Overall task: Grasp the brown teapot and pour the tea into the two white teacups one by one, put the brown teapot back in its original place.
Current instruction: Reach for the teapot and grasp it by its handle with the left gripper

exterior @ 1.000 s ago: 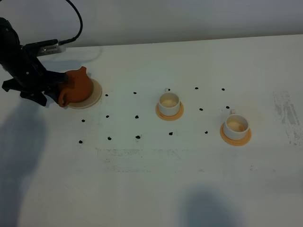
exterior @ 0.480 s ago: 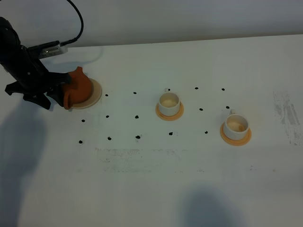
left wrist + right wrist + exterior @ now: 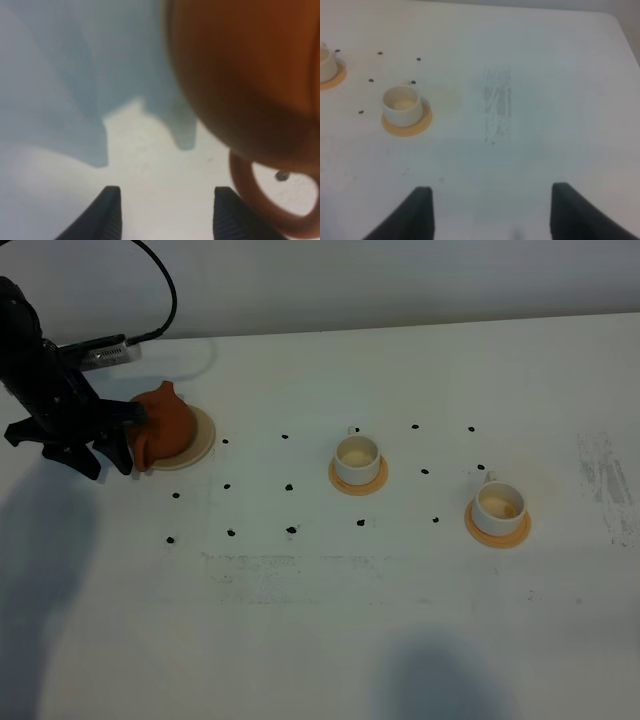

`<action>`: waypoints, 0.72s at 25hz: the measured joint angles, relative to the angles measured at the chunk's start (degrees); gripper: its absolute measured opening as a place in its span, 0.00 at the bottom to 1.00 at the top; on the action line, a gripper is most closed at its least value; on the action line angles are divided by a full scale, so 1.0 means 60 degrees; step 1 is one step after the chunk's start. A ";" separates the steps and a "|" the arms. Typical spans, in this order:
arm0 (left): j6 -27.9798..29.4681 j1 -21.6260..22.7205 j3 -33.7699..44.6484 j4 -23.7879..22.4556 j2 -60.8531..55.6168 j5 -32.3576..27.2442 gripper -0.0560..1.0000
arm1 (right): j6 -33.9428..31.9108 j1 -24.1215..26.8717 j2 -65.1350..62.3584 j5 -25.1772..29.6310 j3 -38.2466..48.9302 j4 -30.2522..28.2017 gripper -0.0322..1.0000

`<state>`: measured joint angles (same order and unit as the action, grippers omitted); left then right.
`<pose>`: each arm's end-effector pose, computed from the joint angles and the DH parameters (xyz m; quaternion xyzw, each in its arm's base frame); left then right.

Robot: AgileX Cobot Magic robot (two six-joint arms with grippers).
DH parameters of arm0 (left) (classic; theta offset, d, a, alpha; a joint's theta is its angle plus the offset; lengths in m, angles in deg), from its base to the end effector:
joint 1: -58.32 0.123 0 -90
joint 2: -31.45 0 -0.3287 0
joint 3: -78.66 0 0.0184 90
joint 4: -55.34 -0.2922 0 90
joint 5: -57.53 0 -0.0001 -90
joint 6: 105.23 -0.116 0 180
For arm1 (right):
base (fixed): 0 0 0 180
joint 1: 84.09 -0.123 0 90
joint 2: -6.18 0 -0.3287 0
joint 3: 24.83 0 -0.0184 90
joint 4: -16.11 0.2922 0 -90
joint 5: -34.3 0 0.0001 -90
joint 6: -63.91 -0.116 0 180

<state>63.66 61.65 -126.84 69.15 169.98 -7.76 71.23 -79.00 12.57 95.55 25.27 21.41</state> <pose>0.5275 0.0055 0.1301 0.0188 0.9937 -0.1072 0.0283 0.0100 0.0085 0.2825 -0.0186 0.8549 -0.0099 0.5184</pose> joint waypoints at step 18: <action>-0.0213 -0.1139 0.0000 -0.1173 -0.1976 -0.0198 0.46 | 0.0000 0.0000 0.0000 0.0000 0.0000 0.0000 0.53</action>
<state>62.38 54.82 -126.84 62.11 158.13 -8.95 71.23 -79.00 12.57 95.55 25.27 21.41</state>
